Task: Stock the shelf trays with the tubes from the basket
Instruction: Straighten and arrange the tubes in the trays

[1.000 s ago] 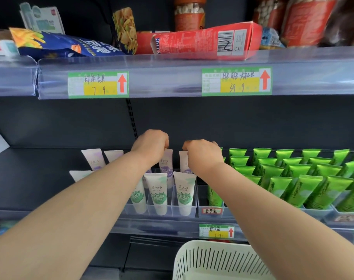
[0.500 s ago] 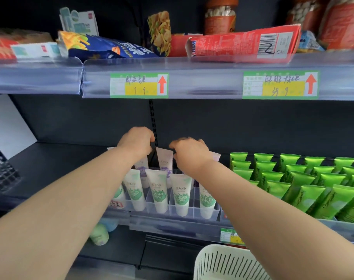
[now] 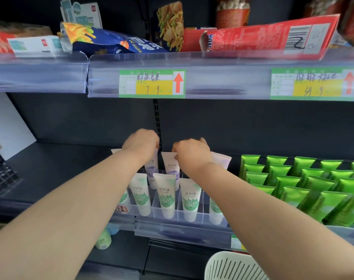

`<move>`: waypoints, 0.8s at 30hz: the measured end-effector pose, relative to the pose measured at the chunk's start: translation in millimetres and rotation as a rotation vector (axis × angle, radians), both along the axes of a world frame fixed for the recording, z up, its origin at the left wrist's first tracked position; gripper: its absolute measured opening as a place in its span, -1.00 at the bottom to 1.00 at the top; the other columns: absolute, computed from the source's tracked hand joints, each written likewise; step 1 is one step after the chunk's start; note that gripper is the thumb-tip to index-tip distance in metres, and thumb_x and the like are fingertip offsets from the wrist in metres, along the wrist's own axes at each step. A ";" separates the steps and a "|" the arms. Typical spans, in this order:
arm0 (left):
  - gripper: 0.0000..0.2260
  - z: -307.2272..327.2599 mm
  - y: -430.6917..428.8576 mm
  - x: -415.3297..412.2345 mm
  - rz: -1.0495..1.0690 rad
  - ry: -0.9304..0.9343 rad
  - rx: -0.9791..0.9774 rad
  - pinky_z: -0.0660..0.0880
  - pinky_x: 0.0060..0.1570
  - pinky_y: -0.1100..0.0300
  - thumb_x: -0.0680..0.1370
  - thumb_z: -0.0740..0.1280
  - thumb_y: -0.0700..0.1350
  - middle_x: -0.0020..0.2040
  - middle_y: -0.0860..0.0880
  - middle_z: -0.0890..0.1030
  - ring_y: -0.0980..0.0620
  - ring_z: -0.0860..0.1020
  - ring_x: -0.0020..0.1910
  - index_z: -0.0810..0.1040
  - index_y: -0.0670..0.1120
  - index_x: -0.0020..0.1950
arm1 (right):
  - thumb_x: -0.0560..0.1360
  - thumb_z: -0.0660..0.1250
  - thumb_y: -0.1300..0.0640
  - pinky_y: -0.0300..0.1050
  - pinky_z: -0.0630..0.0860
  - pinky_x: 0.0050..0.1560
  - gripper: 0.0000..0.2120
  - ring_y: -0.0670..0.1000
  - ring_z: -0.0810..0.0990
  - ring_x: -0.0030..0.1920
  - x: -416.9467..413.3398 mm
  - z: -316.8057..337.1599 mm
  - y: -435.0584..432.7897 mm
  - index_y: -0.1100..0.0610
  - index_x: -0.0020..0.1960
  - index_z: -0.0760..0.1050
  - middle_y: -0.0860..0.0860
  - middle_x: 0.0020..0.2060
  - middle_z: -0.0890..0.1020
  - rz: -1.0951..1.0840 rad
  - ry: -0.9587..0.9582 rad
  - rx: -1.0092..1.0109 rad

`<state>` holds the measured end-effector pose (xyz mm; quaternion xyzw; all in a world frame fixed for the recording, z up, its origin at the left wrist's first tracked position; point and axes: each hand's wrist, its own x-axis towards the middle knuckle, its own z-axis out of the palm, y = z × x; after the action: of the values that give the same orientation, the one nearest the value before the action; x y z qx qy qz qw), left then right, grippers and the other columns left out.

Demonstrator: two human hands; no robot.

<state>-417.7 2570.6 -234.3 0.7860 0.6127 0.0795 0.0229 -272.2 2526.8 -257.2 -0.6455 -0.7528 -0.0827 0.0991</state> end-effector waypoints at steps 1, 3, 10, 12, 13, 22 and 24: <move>-0.82 -0.4 -0.3 0.8 -0.007 0.000 0.008 0.36 -0.22 0.18 0.42 0.31 -0.29 -0.05 -0.13 0.58 -0.18 0.56 -0.07 0.63 -0.12 -0.05 | 0.49 0.32 0.23 -0.08 0.22 -0.03 -0.80 0.05 0.50 -0.16 0.0 -0.5 -0.2 0.00 0.06 0.53 -0.02 -0.18 0.61 0.001 0.000 0.009; -0.81 -1.4 -1.1 1.4 -0.017 -0.001 0.016 0.36 -0.23 0.18 0.42 0.30 -0.29 -0.05 -0.13 0.58 -0.19 0.55 -0.08 0.63 -0.10 -0.05 | 0.50 0.31 0.23 -0.09 0.24 -0.02 -0.79 0.05 0.49 -0.14 0.2 -0.9 -0.5 0.01 0.09 0.52 -0.02 -0.18 0.59 -0.002 0.005 0.017; -0.82 -3.2 2.3 -7.3 -0.013 -0.047 0.003 0.58 -0.10 0.08 0.38 0.34 -0.32 -0.06 -0.06 0.64 -0.11 0.62 -0.04 0.63 -0.06 -0.16 | 0.48 0.30 0.27 -0.06 0.21 -0.02 -0.73 0.06 0.48 -0.05 -0.5 1.7 -4.9 0.03 0.13 0.47 0.00 -0.10 0.59 -0.020 0.009 -0.022; -0.79 -1.8 2.1 -10.6 -0.013 -0.057 0.009 0.59 -0.06 0.06 0.39 0.35 -0.33 -0.05 -0.05 0.64 -0.10 0.61 -0.05 0.64 -0.04 -0.13 | 0.48 0.30 0.27 -0.06 0.23 -0.01 -0.72 0.06 0.48 -0.04 -1.0 3.8 -6.7 0.03 0.14 0.47 0.00 -0.10 0.58 -0.010 0.020 -0.015; -0.77 -0.4 1.9 -12.2 -0.013 -0.055 0.014 0.59 -0.04 0.05 0.40 0.34 -0.35 -0.04 -0.05 0.64 -0.11 0.61 -0.03 0.65 -0.04 -0.11 | 0.48 0.30 0.28 -0.06 0.26 0.01 -0.72 0.07 0.49 -0.02 -1.2 5.0 -8.0 0.04 0.15 0.47 0.00 -0.08 0.58 -0.005 0.025 -0.012; -0.61 3.1 2.2 -45.5 0.160 0.057 0.036 0.53 0.00 0.08 0.42 0.22 -0.39 0.14 -0.14 0.59 -0.16 0.57 0.07 0.60 -0.14 0.17 | 0.50 0.28 0.27 -0.05 0.31 0.08 -0.66 0.07 0.48 0.13 -8.5 11.4 -14.6 0.05 0.25 0.46 0.02 0.08 0.56 0.096 0.069 0.003; -0.62 0.5 0.7 -51.0 0.183 0.069 0.021 0.52 -0.11 0.10 0.39 0.21 -0.40 0.06 -0.14 0.60 -0.16 0.58 -0.01 0.62 -0.14 0.11 | 0.51 0.26 0.26 -0.06 0.30 0.04 -0.67 0.06 0.48 0.13 -14.0 9.6 -12.9 0.05 0.25 0.46 0.02 0.09 0.56 0.123 0.085 0.001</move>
<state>-468.8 2571.2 -233.8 0.7291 0.6816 0.0606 -0.0141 -286.2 2513.9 -247.6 -0.6009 -0.7861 -0.0495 0.1363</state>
